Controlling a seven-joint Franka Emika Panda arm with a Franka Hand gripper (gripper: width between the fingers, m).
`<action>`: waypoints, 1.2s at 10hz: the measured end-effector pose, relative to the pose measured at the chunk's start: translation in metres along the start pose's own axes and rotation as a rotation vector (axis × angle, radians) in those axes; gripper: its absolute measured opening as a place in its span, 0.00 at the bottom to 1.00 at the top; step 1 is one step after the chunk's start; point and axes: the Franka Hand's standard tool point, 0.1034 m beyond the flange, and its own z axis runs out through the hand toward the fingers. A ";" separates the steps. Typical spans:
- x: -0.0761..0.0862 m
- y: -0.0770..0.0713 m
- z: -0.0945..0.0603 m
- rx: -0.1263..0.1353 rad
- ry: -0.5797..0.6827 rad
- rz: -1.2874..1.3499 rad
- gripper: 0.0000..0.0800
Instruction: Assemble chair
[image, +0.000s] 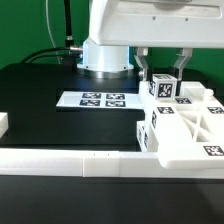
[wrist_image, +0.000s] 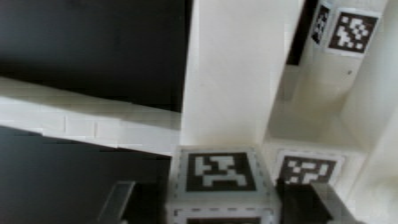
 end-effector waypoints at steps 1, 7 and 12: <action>0.000 0.000 0.000 0.000 0.000 0.044 0.36; 0.000 -0.010 0.001 0.027 0.010 0.582 0.36; 0.000 -0.014 0.002 0.041 0.001 0.941 0.36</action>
Offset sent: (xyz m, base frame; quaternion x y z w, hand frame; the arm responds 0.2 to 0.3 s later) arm -0.0179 0.0044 -0.0085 0.0343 -0.0016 0.2985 0.9538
